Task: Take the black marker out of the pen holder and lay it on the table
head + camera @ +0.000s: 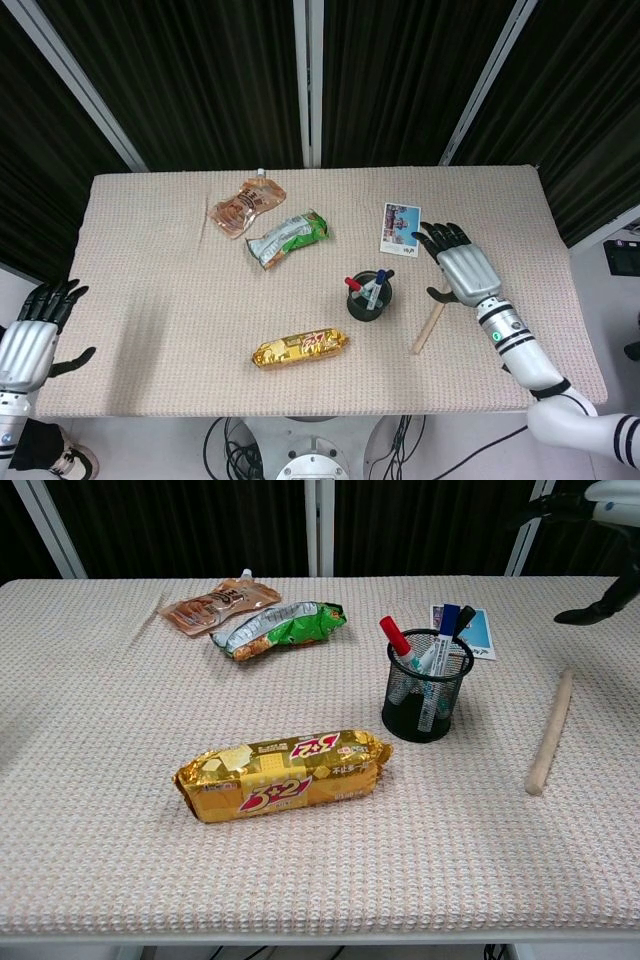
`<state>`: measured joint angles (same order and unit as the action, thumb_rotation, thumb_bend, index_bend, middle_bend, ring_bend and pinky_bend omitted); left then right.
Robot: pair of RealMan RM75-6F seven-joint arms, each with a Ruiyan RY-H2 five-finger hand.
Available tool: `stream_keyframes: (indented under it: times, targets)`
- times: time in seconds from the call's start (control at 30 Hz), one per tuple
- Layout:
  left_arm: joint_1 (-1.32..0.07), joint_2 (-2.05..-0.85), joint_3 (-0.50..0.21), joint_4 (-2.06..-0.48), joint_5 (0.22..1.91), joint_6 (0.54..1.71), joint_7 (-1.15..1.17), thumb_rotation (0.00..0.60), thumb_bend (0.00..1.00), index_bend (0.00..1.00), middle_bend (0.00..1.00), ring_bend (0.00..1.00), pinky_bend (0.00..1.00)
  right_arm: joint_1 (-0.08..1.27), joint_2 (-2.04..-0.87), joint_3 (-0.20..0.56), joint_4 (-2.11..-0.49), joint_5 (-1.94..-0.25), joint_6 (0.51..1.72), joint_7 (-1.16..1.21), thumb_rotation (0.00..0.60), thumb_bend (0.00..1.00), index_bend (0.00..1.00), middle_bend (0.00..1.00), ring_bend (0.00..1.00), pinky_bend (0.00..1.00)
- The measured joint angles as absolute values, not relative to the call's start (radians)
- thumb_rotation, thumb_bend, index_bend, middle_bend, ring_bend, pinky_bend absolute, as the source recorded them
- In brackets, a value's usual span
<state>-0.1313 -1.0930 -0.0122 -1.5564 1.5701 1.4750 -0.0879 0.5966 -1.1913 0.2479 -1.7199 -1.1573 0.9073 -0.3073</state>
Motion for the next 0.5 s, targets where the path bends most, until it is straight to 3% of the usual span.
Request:
stream_keyframes:
  times: [0.5]
  targets:
    - [-0.139,-1.103,-0.014,-1.521,1.567,1.464,-0.122,0.600,0.19,0.12,0.06,0.00,0.05,0.688,-1.338,0.223,-1.647,-1.077,0.921,-0.397,0.600,0.24,0.27,0.03,0.00,0.00]
